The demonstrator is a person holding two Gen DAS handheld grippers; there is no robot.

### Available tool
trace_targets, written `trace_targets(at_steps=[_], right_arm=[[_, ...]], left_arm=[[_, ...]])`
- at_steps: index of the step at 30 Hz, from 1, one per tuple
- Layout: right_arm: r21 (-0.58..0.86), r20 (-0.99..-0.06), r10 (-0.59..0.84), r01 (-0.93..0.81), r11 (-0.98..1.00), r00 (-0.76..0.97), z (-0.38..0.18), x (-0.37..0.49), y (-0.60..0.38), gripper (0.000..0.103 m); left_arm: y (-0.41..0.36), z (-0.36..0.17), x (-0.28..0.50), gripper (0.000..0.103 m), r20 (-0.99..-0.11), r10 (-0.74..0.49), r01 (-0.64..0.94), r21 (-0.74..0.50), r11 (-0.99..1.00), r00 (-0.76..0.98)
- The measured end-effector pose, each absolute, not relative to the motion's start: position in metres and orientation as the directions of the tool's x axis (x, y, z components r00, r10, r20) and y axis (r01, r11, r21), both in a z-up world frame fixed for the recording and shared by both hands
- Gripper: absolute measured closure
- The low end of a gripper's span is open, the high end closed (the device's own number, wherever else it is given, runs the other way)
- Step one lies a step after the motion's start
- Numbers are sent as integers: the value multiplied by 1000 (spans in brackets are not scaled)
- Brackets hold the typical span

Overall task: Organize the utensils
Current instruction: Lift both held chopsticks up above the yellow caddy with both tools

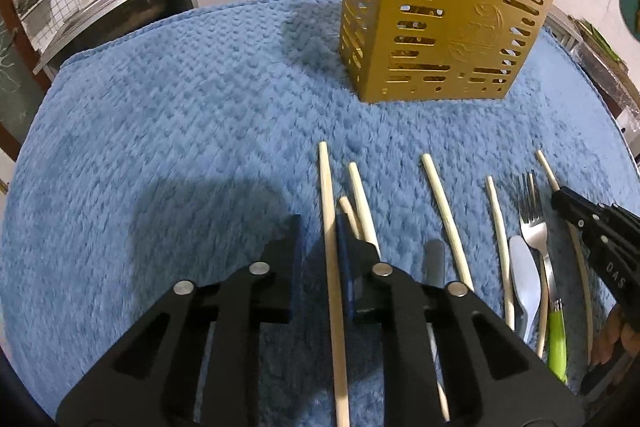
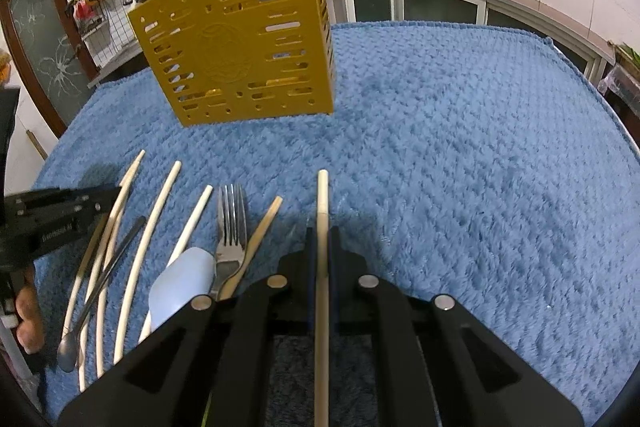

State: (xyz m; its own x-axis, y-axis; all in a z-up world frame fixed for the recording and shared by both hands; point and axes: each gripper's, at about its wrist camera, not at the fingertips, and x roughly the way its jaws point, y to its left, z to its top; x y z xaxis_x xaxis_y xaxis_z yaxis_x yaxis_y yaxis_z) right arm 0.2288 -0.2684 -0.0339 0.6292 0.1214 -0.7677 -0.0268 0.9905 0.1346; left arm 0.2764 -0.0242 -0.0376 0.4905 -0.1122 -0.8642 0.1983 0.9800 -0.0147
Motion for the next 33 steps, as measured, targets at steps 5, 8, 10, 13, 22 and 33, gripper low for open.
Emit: trace_targets(at_steps=[5,8,10,13,22,33], right_arm=[[121,-803,109,-19,992,586,-31,237,-266,97],[136,-832,121,-12,991,541,-30,246,-269,97],[149,-843,134,-14,989,521,-29,252,-271,97],[152,-846,141,-22,988,515,-27,252,-274,97],[230,-726,197,-37,972,659,3,234,-289,97],[255,-515,221,-99,962,828,54,216,-295,97]], left_arm=[[-27,-36,288,98,-883,-112,205,-18,979,457],[-27,-36,291,99,-889,-111,197,-25,980,443],[-27,-35,292,99,-889,-115,191,-32,981,443],[-22,-32,288,99,-879,-130,176,-53,983,459],[-7,5,263,99,-802,-199,158,-132,979,564],[-7,62,244,99,-615,-303,208,-223,952,728]])
